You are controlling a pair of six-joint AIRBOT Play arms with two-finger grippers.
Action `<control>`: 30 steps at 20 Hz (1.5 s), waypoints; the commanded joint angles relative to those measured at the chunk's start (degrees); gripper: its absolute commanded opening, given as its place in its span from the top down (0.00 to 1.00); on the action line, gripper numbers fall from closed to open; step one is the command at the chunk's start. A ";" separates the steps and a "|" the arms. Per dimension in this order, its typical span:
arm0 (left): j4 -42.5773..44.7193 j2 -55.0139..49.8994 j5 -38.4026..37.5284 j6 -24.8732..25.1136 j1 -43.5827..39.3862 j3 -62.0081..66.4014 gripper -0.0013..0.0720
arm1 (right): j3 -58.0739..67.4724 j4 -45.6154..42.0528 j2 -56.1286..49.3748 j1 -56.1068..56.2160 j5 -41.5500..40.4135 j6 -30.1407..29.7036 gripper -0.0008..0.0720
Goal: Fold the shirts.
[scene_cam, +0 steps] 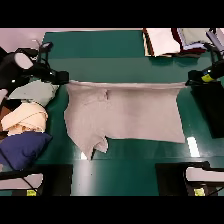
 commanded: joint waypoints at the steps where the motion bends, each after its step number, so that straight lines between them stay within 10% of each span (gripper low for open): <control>1: -0.26 -5.18 2.62 0.22 0.17 3.74 0.96 | 4.74 3.37 -5.44 0.07 -2.97 -0.15 0.97; 12: -2.62 -5.31 -5.79 4.02 0.87 -6.58 0.95 | -14.67 -0.39 0.72 0.09 -9.20 -1.33 0.97; 13: -2.60 -5.33 -5.99 3.98 0.87 -6.78 0.91 | -15.06 1.11 0.72 0.07 -9.55 -1.38 0.86; 14: -2.56 -5.22 -6.12 2.93 0.90 -6.64 0.51 | -14.93 2.45 0.74 -0.09 -10.29 -1.33 0.56; 15: -2.12 -5.05 -6.99 1.36 0.87 -6.14 0.25 | -14.27 3.74 0.92 -0.50 -9.99 -1.31 0.47; 30: -10.62 28.89 -9.40 -3.58 1.22 -51.71 0.25 | -30.77 7.37 28.33 -3.08 -6.99 -2.29 0.47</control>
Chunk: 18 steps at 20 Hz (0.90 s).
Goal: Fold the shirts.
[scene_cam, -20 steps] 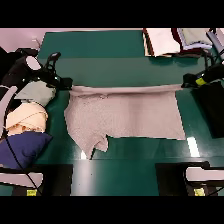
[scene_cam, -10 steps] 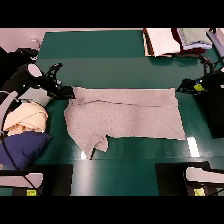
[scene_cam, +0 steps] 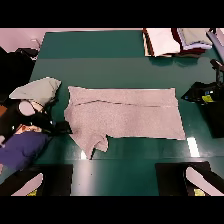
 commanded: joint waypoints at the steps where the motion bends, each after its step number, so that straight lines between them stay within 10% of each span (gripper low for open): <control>1: -7.52 3.80 4.15 1.27 0.04 -8.70 0.25 | -2.14 1.57 3.69 -0.04 -0.28 0.00 0.47; 8: -13.31 3.76 14.56 -0.13 -8.66 -11.06 0.29 | -2.14 4.48 4.59 0.00 0.72 -0.02 0.47; 10: -12.66 3.76 13.38 -0.28 -8.61 -9.35 0.92 | -2.14 3.93 4.59 -0.59 2.14 -0.07 0.47; 16: -5.25 7.34 7.19 -0.39 -8.61 0.35 0.96 | -3.85 -8.48 4.59 -9.81 12.61 -0.85 0.47; 18: -5.14 7.34 7.10 -0.35 -8.61 1.86 0.96 | -8.96 -9.49 4.57 -14.51 13.33 -0.85 0.27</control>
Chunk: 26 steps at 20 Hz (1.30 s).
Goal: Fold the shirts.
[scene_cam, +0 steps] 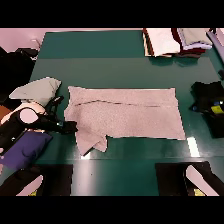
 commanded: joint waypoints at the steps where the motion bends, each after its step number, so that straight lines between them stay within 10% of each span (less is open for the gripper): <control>1: 1.62 0.79 -1.44 -0.04 -0.07 2.97 0.96 | -7.72 -4.50 0.02 -7.61 3.26 -0.15 0.27; 11: 1.64 0.76 -0.59 0.92 -0.07 2.97 0.95 | -22.47 7.69 -9.18 -11.85 -8.07 -2.67 0.41; 16: 3.10 0.76 -5.42 0.87 -0.07 5.25 0.96 | -22.40 10.27 -8.87 -9.53 -6.56 -6.43 0.97; 26: 9.14 14.25 -20.15 -3.85 -0.07 8.09 0.96 | -11.21 -5.46 11.80 1.81 1.68 0.55 0.97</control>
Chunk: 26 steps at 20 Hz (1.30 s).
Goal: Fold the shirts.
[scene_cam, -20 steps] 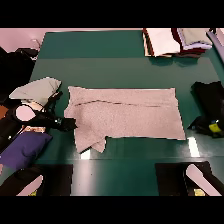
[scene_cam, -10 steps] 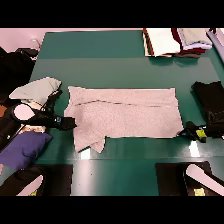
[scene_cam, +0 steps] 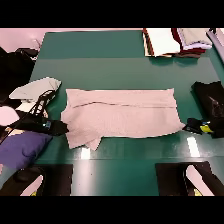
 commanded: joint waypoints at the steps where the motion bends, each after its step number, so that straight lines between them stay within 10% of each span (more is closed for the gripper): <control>1: 1.60 3.13 -2.29 -1.29 -0.02 0.39 0.96 | 5.18 -5.33 5.92 3.23 2.19 3.43 0.97; 21: 6.62 -35.78 28.81 3.74 6.03 20.13 0.95 | 42.53 -0.44 -40.24 15.43 -4.04 7.21 0.97; 22: 6.62 -35.74 28.63 3.74 6.03 20.15 0.93 | 43.19 0.63 -40.92 15.43 -4.74 7.17 0.83; 23: 6.62 -35.76 28.04 3.67 6.03 20.39 0.61 | 43.56 1.46 -41.16 15.30 -5.79 7.17 0.47; 24: 6.64 -35.74 26.97 3.08 6.03 20.92 0.29 | 43.54 2.40 -41.00 14.75 -6.62 7.08 0.38; 26: 6.60 -35.74 23.50 2.78 6.03 23.08 0.23 | 43.41 5.62 -40.63 12.87 -5.22 3.63 0.38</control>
